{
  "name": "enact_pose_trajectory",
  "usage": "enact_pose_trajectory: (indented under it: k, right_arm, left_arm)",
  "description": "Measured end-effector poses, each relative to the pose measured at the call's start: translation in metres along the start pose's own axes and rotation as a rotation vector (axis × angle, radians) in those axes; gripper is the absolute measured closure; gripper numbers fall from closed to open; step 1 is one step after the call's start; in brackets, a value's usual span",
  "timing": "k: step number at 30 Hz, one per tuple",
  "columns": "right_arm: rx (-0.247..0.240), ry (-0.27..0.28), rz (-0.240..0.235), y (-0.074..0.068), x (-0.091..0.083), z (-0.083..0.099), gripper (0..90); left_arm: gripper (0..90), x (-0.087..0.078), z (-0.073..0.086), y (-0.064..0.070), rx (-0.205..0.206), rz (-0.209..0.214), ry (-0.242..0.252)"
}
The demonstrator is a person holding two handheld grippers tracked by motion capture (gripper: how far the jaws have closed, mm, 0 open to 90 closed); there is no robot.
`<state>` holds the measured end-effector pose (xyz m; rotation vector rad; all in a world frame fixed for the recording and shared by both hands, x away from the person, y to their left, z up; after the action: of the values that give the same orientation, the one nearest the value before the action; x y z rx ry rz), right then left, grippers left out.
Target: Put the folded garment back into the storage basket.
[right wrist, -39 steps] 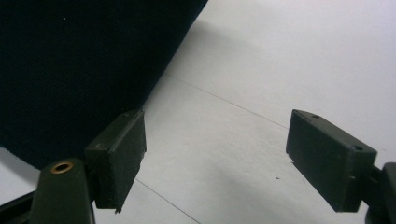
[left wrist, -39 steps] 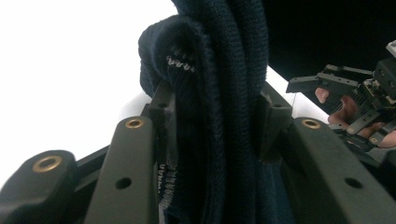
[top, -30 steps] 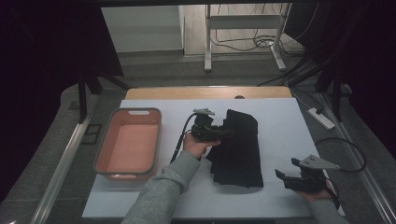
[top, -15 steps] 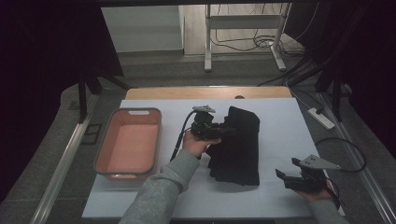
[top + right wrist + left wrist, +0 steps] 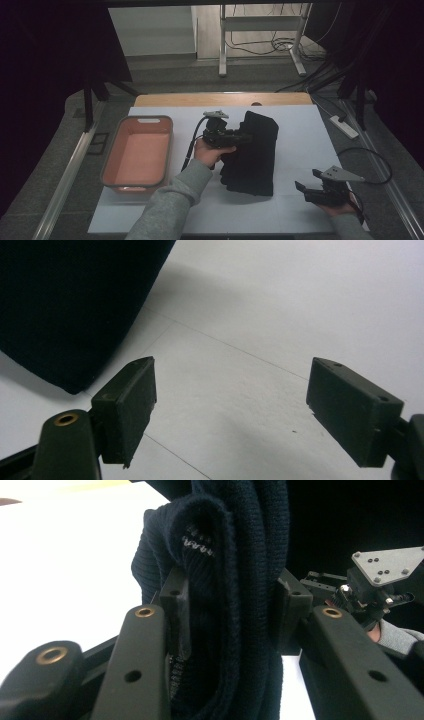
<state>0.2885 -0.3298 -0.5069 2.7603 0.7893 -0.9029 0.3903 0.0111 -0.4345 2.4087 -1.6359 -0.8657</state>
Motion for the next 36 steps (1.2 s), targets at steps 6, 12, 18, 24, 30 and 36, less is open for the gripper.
enact_pose_trajectory:
  k: [6, 12, 18, 24, 30, 36]
  right_arm:
    - [0.002, 0.002, 0.0, 0.0, 0.0, 0.0, 21.0]
    - [-0.001, 0.001, 0.0, 0.0, 0.0, 0.0, 20.9]
    - [0.001, 0.001, 0.0, 0.0, 0.0, 0.0, 21.0]
    - [0.002, 0.0, 0.001, 0.0, 0.0, 0.0, 21.0]
    - [0.001, -0.001, 0.003, 0.0, 0.0, 0.0, 21.1]
    - [0.002, 0.0, 0.006, 0.0, 0.0, 0.0, 21.1]
  left_arm:
    - [59.3, -0.004, -0.003, 0.002, 0.009, 0.001, 0.011]
    - [59.3, -0.008, -0.005, 0.005, 0.008, 0.0, 0.025]
    - [59.2, -0.013, -0.007, 0.007, 0.015, -0.001, 0.04]
    - [59.3, -0.019, -0.009, 0.009, 0.017, -0.005, 0.05]
    - [59.3, -0.024, -0.012, 0.011, 0.013, -0.014, 0.051]
    - [59.3, -0.027, -0.014, 0.013, 0.018, -0.016, 0.058]
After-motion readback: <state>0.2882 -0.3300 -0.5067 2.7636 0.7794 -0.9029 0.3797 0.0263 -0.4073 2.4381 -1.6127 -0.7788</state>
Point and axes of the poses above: each handheld gripper's, and its own axes: x roughly forward along the jaws, z roughly out of its underside, y roughly to its right, the point moved 2 cm from there along x, roughly forward along the jaws, and after that the axes turned 5 degrees about x, right-handed, at the moved point
